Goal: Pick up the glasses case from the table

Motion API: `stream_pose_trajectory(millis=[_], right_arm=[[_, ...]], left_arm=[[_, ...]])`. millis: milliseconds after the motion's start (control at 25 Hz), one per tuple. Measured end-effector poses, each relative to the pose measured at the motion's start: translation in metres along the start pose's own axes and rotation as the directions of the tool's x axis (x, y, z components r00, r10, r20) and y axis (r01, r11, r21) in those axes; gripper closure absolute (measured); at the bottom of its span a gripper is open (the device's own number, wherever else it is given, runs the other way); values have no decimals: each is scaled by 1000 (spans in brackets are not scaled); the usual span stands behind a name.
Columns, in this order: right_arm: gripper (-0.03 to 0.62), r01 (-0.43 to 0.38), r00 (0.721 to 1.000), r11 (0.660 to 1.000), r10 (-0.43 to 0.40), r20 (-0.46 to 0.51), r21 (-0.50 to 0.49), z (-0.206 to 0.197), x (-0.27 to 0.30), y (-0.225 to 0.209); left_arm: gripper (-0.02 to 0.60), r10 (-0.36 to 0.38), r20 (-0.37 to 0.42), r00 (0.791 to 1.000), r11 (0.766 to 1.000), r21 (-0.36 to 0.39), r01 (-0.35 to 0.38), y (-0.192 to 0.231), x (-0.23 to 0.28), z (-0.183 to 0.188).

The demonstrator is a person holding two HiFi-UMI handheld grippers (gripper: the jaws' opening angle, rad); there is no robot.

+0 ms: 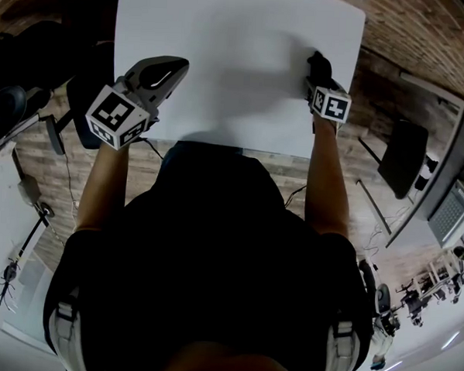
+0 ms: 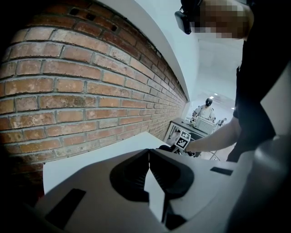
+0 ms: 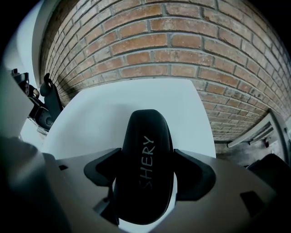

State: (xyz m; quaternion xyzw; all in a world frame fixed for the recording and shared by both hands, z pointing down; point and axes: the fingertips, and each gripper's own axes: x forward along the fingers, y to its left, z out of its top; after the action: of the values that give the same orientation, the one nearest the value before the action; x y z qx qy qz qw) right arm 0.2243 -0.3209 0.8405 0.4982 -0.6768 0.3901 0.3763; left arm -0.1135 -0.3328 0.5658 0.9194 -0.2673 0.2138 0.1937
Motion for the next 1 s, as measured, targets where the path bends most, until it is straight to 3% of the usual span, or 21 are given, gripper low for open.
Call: stream_pose_trajectory(millis=[1000], right_arm=[[224, 50, 998, 998, -51, -20, -40, 1, 11, -4]], left_arm=[[571, 6, -12, 1000, 1000, -4, -6, 4, 2, -8]])
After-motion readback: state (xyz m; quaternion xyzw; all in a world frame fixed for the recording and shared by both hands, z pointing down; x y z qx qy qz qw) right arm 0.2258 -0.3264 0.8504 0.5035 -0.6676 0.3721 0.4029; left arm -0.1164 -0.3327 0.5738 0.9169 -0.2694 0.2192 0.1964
